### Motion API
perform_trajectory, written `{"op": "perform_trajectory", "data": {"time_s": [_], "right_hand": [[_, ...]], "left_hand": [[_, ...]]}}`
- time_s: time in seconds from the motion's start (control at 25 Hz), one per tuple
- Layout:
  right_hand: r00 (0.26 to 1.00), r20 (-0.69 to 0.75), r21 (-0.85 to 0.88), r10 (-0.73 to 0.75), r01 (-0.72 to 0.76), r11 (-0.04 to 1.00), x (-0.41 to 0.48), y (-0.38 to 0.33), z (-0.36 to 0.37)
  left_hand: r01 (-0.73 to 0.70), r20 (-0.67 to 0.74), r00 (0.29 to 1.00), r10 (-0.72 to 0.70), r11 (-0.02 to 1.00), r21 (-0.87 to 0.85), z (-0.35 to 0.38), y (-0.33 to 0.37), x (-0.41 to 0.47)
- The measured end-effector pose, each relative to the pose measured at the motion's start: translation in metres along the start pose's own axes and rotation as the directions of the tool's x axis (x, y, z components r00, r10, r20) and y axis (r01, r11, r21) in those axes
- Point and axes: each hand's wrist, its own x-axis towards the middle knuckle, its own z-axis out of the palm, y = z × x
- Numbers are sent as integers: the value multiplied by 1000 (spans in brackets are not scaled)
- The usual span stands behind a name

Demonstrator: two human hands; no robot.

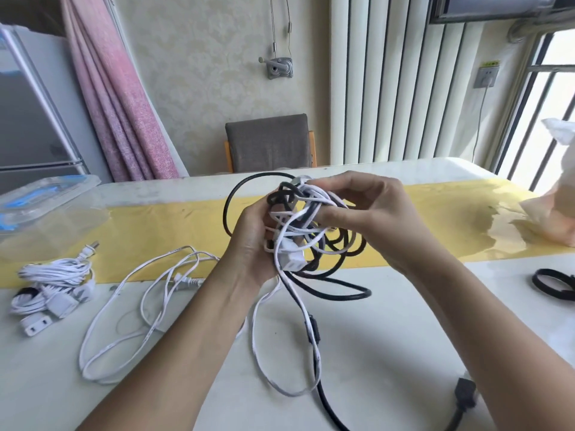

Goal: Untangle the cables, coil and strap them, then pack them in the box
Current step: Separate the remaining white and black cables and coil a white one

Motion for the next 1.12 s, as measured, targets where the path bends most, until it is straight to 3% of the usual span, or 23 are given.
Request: {"op": "perform_trajectory", "data": {"time_s": [0.08, 0.2, 0.28, 0.36, 0.48, 0.6, 0.76, 0.88, 0.96, 1.04, 1.08, 1.12], "right_hand": [[993, 116, 72, 34, -43, 996, 1, -3, -5], [999, 6, -60, 41, -40, 997, 0, -3, -1], [997, -72, -168, 22, -34, 985, -1, 1, 5], [999, -36, -257, 14, -23, 966, -3, 2, 9], [1000, 15, -414, -9, 14, 910, -4, 0, 10], [1000, 3, -447, 12, -10, 894, -4, 0, 14], [965, 222, -335, 143, -62, 940, -7, -1, 10], [909, 351, -228, 226, -151, 962, -5, 1, -3], [886, 390, -172, 251, -198, 965, -4, 6, -11], [900, 362, -103, 240, -218, 971, -2, 12, -11], [920, 314, -75, 234, -222, 972, -1, 15, -9], [943, 245, -72, 227, -216, 974, 0, 20, -6]], "left_hand": [[-84, -76, 994, 83, 996, -20, -5, 4, 2], [-223, -126, 967, 221, 975, -2, -6, 9, 4], [-239, -130, 961, 245, 969, 57, -3, 11, 5], [-229, -116, 965, 237, 970, 77, -4, 10, 4], [-166, -113, 977, 179, 979, 120, -10, 11, 8], [-27, -7, 1000, 28, 989, 145, -13, 13, 4], [131, 107, 981, -159, 965, 229, -21, 19, -4], [139, 93, 979, -180, 931, 338, -28, 17, -1], [22, 67, 996, -54, 913, 408, -27, 12, 4], [-216, 30, 973, 231, 850, 481, -23, 8, 8], [-317, -9, 922, 388, 765, 560, -23, 8, 9], [-415, -45, 816, 577, 638, 649, -23, 8, 10]]}}
